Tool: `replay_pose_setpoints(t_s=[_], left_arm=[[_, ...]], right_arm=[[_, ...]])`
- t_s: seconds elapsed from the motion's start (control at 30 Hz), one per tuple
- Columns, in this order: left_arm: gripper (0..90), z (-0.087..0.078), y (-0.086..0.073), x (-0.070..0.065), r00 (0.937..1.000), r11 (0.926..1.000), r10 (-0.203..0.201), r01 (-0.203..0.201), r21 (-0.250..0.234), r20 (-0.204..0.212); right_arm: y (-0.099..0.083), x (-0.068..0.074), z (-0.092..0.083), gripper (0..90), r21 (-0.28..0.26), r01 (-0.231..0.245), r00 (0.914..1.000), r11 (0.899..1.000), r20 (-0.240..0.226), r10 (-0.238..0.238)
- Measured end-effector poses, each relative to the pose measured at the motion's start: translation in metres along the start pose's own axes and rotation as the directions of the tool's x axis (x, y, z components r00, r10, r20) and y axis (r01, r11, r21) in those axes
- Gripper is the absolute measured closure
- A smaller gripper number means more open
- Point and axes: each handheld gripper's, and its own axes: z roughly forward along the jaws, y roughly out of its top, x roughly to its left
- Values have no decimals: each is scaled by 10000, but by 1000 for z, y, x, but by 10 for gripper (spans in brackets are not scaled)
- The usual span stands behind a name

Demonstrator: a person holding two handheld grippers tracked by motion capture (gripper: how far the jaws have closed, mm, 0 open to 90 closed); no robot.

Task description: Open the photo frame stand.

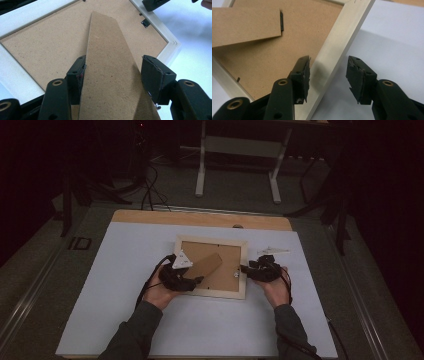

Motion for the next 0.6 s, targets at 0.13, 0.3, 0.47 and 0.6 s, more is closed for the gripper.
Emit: replay_pose_setpoints(t_s=[0.13,0.3,0.47,0.6], left_arm=[[424,-1,-2,-2,9999,9999,94,-95,-87,-89],[424,-2,-4,-4,9997,9994,222,-226,-274,-132],[423,-5,-7,-7,9986,9975,471,-482,-511,-232],[423,-6,-10,-9,9974,9951,681,-695,-708,-226]], right_arm=[[-1,-1,4,509,58,-133,9998,9999,-144,134],[2,-1,6,492,87,-137,9997,9999,-206,138],[8,-3,8,471,147,-292,9984,9995,-482,298],[8,-8,8,464,151,-686,9936,9975,-884,697]])
